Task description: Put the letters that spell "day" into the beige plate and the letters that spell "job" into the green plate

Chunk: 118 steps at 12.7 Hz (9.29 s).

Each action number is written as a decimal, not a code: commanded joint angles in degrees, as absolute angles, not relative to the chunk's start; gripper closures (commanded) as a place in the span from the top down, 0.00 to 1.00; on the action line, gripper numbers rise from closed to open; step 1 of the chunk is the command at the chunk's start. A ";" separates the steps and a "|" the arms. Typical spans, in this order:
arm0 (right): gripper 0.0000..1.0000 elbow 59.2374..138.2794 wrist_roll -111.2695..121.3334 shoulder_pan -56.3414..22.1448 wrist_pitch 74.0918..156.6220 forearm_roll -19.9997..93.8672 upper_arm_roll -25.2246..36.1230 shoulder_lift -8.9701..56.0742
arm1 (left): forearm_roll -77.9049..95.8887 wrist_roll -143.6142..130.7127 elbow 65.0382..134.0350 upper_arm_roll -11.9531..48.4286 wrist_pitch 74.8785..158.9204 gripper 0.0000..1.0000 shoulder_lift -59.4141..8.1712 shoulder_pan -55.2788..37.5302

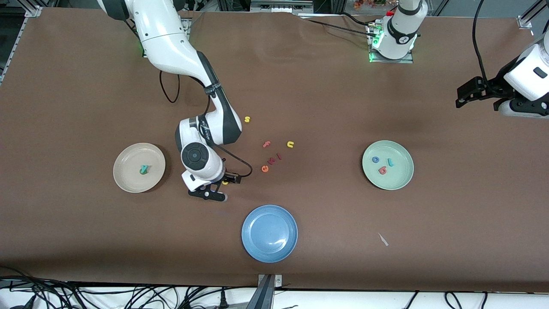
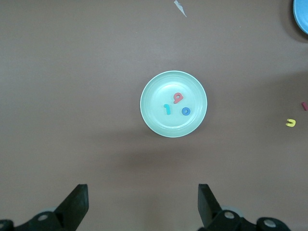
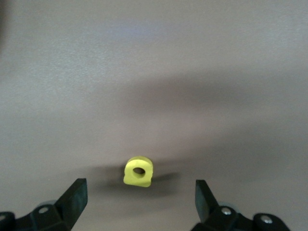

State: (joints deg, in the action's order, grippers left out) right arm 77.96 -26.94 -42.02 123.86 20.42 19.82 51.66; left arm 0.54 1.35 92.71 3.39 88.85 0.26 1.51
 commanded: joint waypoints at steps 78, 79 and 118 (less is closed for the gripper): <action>1.00 89.66 -12.97 -45.08 103.91 19.16 35.24 33.22 | -1.85 3.43 91.14 3.69 85.52 1.00 0.44 2.02; 1.00 87.91 -15.10 -45.52 101.54 19.25 35.24 33.22 | -1.85 3.43 91.14 3.69 85.52 1.00 0.44 2.02; 1.00 86.57 0.70 -8.35 90.52 1.15 8.26 5.36 | -1.85 3.08 90.61 3.95 84.37 1.00 0.44 1.32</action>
